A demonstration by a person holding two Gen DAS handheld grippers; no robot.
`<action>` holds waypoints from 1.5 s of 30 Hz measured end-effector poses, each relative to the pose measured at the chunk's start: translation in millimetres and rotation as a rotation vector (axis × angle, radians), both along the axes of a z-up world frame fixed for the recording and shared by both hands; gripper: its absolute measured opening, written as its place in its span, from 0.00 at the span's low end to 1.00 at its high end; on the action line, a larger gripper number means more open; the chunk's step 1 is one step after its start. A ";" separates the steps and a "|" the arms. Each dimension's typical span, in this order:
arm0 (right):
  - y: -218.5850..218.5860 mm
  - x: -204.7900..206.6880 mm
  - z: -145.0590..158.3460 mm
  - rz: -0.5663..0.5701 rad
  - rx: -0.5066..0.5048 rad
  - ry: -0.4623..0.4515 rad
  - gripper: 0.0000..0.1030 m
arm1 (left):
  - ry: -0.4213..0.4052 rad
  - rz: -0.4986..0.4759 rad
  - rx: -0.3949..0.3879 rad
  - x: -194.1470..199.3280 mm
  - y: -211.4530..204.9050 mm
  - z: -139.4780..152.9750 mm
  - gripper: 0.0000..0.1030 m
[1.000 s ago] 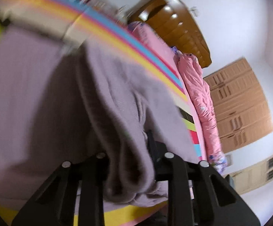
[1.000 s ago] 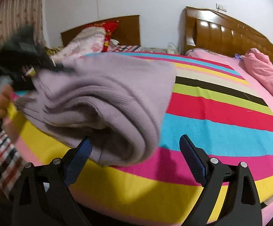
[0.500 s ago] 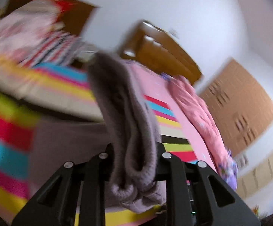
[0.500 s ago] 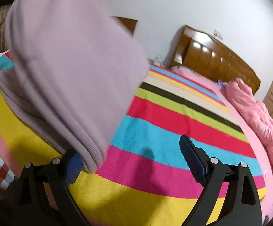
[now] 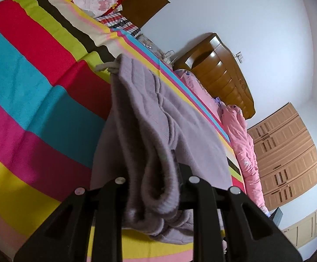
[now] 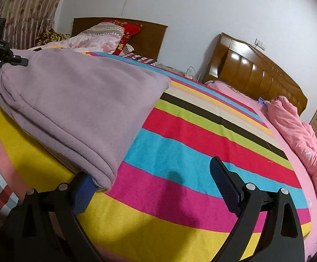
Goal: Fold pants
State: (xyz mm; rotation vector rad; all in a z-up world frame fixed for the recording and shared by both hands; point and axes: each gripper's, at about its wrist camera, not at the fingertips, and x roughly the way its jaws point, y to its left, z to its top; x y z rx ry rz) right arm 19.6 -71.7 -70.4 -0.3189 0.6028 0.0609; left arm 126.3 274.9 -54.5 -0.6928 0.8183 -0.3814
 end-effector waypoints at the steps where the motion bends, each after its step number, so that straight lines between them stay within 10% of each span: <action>1: 0.3 -0.1 0.0 0.001 0.000 -0.001 0.92 | 0.003 0.003 0.003 0.8 1.4 1.6 0.22; 6: -4.2 -2.9 7.5 0.103 0.015 0.033 0.93 | 0.021 0.126 0.096 -18.0 18.3 11.0 0.59; 8: -14.5 -12.2 17.4 0.221 0.100 0.068 0.93 | 0.039 0.318 0.276 -36.8 24.0 26.6 0.83; 10: -28.9 -23.5 32.4 0.334 0.243 0.075 0.93 | -0.026 0.379 0.467 -52.1 9.8 49.9 0.83; 16: -42.1 22.1 79.1 0.480 0.545 0.112 0.93 | -0.246 0.056 0.505 -50.5 -81.0 85.1 0.84; 25: -6.1 188.1 57.3 0.520 0.694 0.353 0.94 | -0.219 -0.114 0.653 -46.6 -111.1 12.6 0.84; 30: 13.7 255.2 21.5 0.412 0.579 0.467 0.92 | -0.211 -0.122 0.604 -44.3 -103.2 15.4 0.84; 35: 10.7 264.4 46.2 0.323 0.636 0.392 0.94 | -0.244 -0.123 0.577 -55.8 -101.8 13.5 0.84; 39: 32.8 256.3 59.6 0.454 0.675 0.424 0.94 | -0.255 -0.118 0.594 -54.4 -105.4 12.3 0.85; 45: 77.8 275.9 31.8 0.510 0.443 0.570 0.93 | -0.249 -0.127 0.605 -54.3 -106.0 12.1 0.85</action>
